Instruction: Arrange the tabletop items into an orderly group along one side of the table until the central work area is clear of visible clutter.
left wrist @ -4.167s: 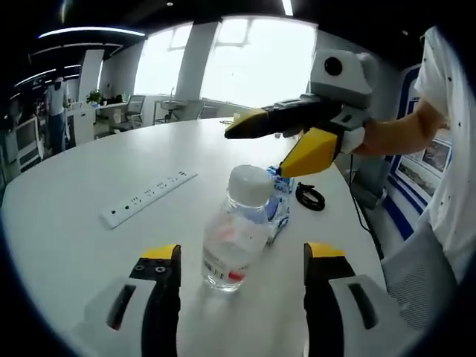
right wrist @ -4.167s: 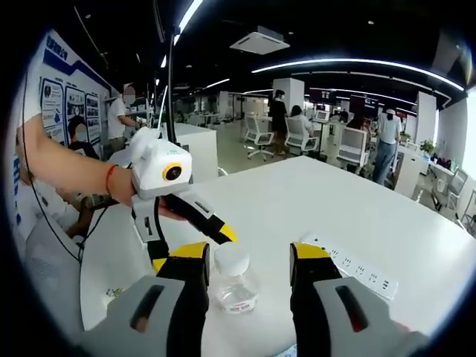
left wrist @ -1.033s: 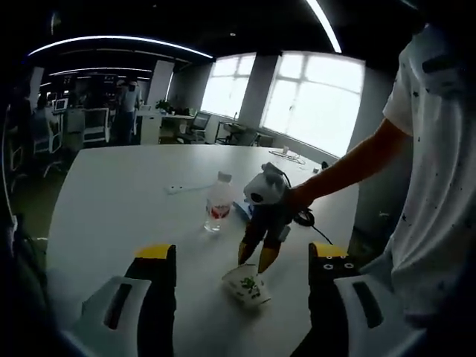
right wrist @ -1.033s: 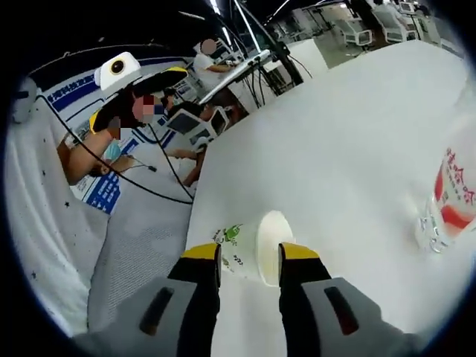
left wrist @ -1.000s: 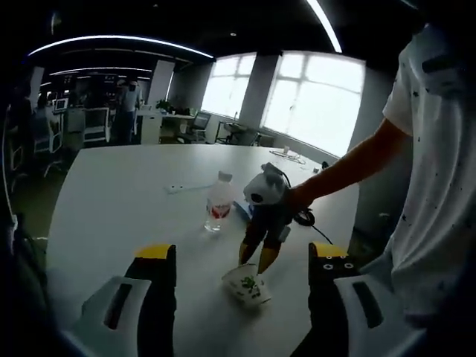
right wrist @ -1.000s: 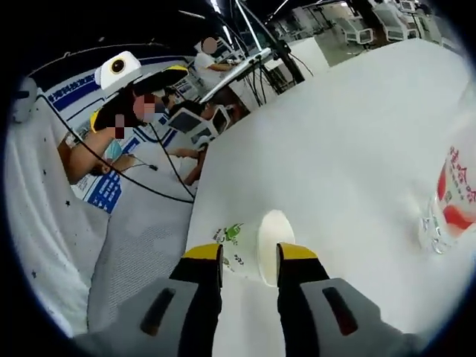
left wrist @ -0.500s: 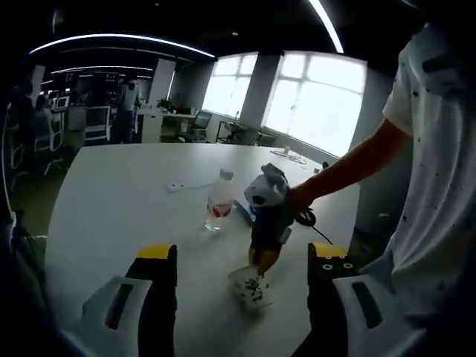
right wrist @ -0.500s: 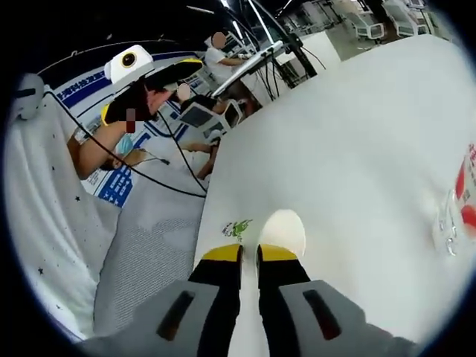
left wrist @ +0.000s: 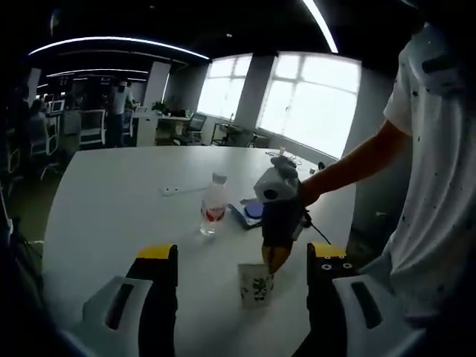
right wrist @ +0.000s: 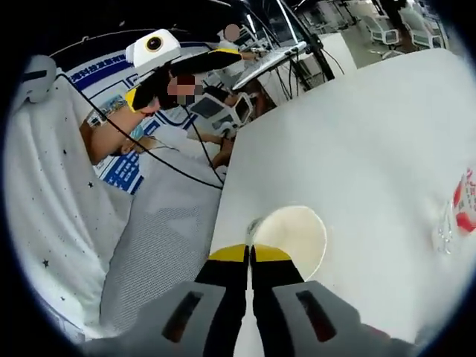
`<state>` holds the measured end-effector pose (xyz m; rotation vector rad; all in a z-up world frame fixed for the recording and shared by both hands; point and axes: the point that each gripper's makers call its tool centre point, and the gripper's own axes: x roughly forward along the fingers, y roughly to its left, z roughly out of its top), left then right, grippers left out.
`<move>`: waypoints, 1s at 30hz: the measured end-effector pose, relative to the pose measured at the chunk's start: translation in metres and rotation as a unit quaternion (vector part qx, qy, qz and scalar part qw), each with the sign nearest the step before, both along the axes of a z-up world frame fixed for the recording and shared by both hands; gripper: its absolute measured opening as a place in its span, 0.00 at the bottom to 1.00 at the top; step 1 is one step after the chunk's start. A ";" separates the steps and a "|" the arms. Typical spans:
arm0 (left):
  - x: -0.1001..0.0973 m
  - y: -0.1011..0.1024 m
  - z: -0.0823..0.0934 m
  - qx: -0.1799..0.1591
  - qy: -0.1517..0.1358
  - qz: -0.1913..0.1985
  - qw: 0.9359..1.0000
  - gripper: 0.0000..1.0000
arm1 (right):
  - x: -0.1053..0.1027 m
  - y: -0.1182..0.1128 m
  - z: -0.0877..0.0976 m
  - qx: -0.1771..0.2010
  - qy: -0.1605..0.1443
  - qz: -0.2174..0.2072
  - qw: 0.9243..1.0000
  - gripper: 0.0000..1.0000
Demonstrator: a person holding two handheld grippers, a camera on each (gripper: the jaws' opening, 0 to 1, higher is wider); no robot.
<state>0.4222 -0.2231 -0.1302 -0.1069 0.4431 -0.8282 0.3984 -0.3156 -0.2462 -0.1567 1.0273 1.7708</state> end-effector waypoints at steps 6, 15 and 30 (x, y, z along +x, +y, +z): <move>0.000 -0.004 0.000 -0.002 -0.002 -0.006 1.000 0.71 | 0.015 -0.020 0.017 -0.002 -0.028 -0.026 0.999 0.00; 0.002 -0.011 0.000 -0.004 -0.003 -0.013 1.000 0.71 | 0.049 -0.058 0.031 -0.048 -0.123 -0.034 0.991 0.00; 0.003 -0.014 0.000 -0.007 -0.004 -0.014 1.000 0.71 | 0.115 -0.102 0.043 -0.133 -0.273 -0.007 0.953 0.00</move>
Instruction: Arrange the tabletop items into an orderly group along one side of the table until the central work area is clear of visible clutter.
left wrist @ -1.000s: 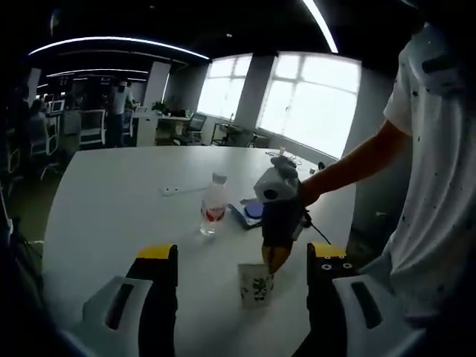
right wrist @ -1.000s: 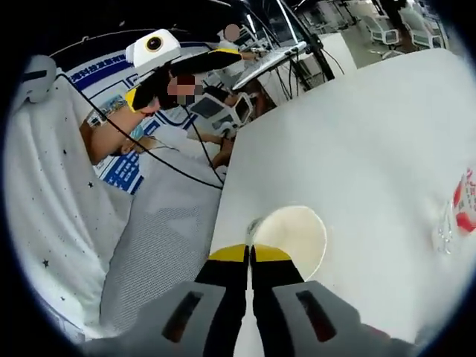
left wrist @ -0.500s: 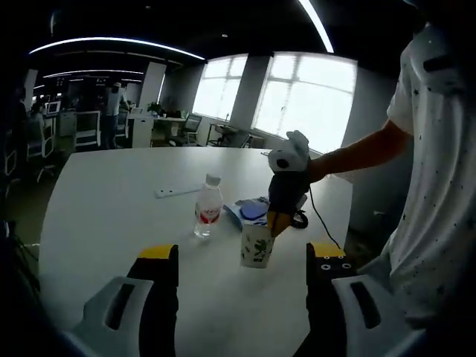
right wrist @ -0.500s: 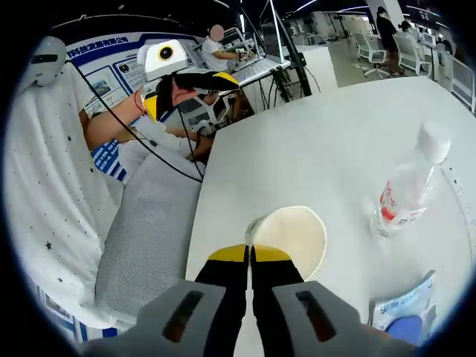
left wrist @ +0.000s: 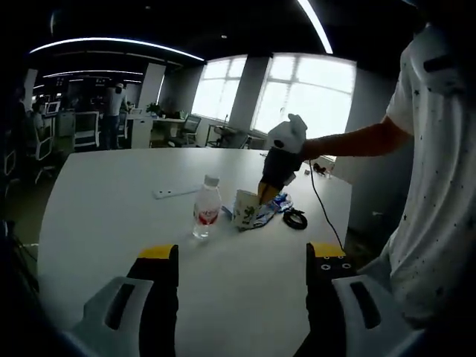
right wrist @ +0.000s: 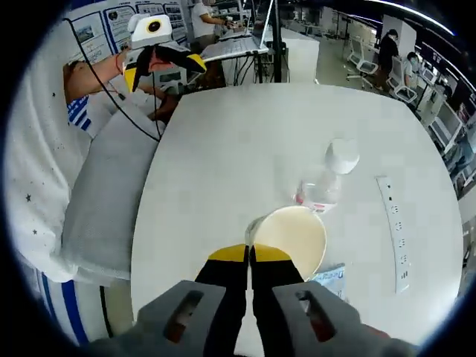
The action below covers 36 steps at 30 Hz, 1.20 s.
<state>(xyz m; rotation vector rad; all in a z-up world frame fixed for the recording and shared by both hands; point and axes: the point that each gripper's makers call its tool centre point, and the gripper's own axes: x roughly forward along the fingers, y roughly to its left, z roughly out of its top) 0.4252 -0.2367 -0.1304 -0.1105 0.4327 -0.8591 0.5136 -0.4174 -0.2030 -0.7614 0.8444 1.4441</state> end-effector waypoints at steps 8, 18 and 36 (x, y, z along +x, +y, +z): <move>0.001 0.001 -0.001 -0.002 0.002 0.002 1.000 0.71 | 0.023 -0.003 -0.007 -0.044 -0.061 0.030 0.997 0.00; 0.006 0.002 -0.005 -0.003 0.006 0.004 1.000 0.70 | 0.041 -0.009 -0.028 -0.089 -0.105 0.076 0.988 0.00; 0.008 0.003 -0.012 -0.003 0.017 0.006 1.000 0.70 | 0.054 -0.010 -0.052 -0.092 -0.107 0.081 0.987 0.00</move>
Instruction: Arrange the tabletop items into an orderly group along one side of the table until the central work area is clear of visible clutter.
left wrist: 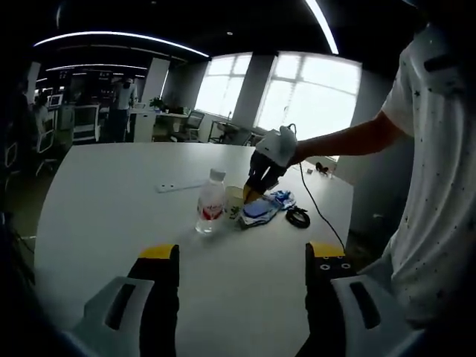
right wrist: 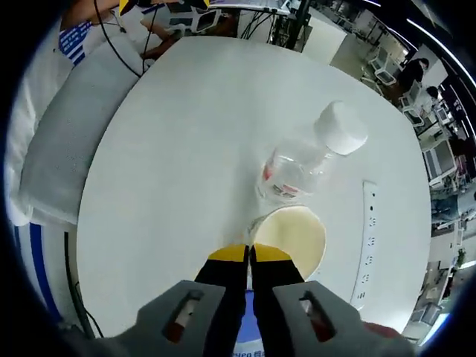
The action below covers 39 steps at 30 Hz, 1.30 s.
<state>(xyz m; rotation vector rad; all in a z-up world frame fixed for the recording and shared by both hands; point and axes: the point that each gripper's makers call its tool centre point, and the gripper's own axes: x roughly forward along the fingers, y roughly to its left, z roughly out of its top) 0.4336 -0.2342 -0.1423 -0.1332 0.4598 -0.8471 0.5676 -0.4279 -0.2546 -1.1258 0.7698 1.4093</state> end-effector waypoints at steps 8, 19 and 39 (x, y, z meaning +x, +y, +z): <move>0.000 0.001 -0.002 -0.001 0.003 0.001 1.000 0.70 | -0.005 0.001 -0.011 -0.007 0.014 0.010 1.000 0.00; 0.001 0.000 -0.005 -0.003 0.006 0.002 1.000 0.69 | -0.006 -0.001 -0.018 -0.011 0.020 0.015 1.000 0.10; 0.002 -0.004 -0.002 -0.002 0.002 -0.005 1.000 0.69 | -0.002 0.003 0.015 0.058 0.015 -0.030 0.998 0.24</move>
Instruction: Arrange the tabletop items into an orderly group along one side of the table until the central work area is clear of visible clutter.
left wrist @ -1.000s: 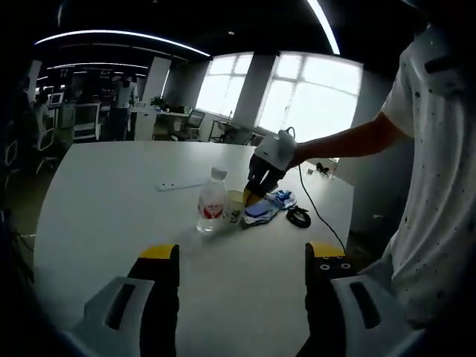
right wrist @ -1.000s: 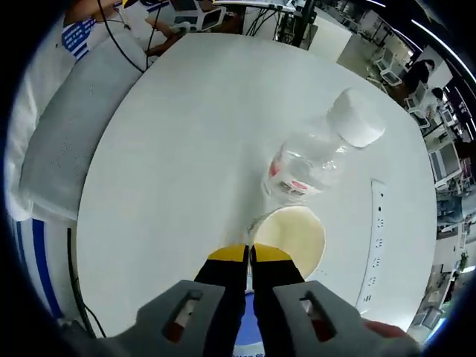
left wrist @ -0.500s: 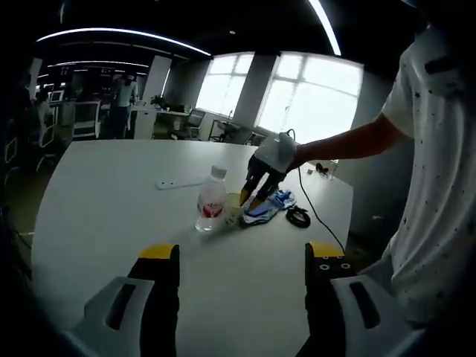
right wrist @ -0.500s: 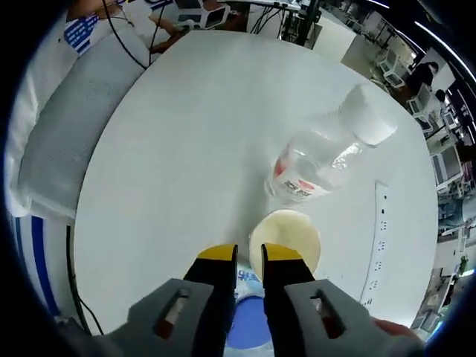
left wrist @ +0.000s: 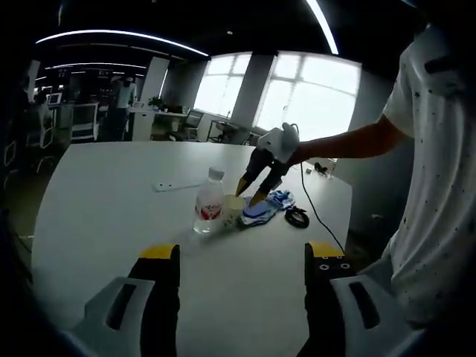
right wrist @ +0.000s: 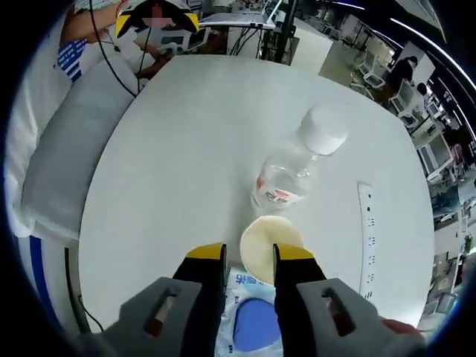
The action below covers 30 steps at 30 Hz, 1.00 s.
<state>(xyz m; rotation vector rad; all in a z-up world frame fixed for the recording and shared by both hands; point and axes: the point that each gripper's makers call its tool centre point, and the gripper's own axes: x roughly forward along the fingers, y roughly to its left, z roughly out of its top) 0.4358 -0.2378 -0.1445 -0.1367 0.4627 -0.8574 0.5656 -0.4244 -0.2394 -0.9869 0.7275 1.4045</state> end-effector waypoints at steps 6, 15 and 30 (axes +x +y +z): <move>-0.001 -0.001 0.003 0.000 -0.004 -0.001 1.000 0.69 | -0.002 0.003 0.011 0.013 -0.005 -0.008 1.000 0.24; -0.004 -0.001 0.004 0.002 -0.005 -0.001 1.000 0.69 | -0.005 0.009 0.024 0.043 -0.003 -0.022 0.999 0.29; -0.006 -0.003 0.010 0.005 -0.009 -0.006 1.000 0.69 | -0.004 0.017 0.042 0.084 -0.005 -0.047 0.995 0.33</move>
